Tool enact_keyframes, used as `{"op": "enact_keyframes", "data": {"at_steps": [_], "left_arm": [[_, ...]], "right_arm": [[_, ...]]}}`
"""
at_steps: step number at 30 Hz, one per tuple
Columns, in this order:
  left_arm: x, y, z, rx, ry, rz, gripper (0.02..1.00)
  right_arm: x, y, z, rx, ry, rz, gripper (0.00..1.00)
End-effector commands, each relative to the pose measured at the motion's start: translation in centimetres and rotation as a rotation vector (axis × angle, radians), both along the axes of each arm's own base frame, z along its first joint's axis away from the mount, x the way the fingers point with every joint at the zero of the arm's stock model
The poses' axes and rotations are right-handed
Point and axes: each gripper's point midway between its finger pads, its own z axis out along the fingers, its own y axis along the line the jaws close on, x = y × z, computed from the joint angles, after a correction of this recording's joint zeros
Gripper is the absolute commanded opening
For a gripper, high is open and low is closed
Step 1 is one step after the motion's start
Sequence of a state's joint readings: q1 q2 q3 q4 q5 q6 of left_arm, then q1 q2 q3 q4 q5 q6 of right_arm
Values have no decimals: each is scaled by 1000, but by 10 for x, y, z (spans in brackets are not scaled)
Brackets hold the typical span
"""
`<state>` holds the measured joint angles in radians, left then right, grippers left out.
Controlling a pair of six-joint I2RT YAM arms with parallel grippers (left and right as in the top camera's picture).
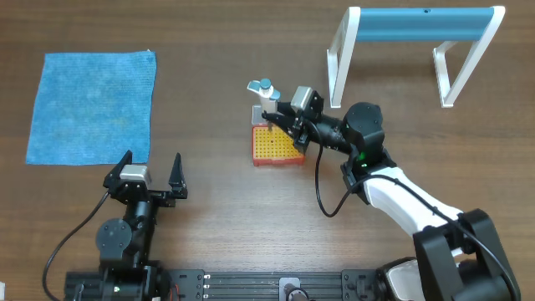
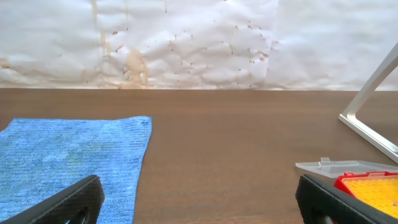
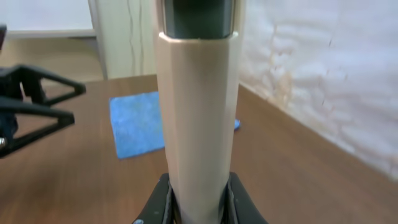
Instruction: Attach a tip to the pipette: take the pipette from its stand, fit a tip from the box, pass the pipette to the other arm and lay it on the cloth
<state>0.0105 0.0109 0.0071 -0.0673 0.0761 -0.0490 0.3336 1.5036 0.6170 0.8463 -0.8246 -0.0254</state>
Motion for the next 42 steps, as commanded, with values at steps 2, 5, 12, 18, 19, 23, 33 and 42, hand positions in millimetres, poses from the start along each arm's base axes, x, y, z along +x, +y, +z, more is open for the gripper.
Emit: {"op": "enact_keyframes", "data": {"at_steps": [2,5,12,18,19,23,33,42], "left_arm": [[-1,-2,0,12,-1,-14,998],[-1,-2,0,12,-2,-14,998],[-1,-2,0,12,-1,-14,998],[-1,-2,0,12,-2,-15,998],[-1,-2,0,12,-2,-14,998],[-1,-2,0,12,-1,-15,998],[-1,-2,0,12,-1,-14,998],[1,5,33,-152,-126,27,996]], "right_arm": [[10,0,66,24,-101,-11,77],[12,1,94,26,-105,-11,77],[13,1,167,53,-174,-12,77],[16,0,172,107,-37,-30,77],[17,0,169,105,-17,-30,77],[12,3,157,88,52,0,77],[4,6,153,79,71,54,77],[-6,10,153,83,95,115,77]]}}
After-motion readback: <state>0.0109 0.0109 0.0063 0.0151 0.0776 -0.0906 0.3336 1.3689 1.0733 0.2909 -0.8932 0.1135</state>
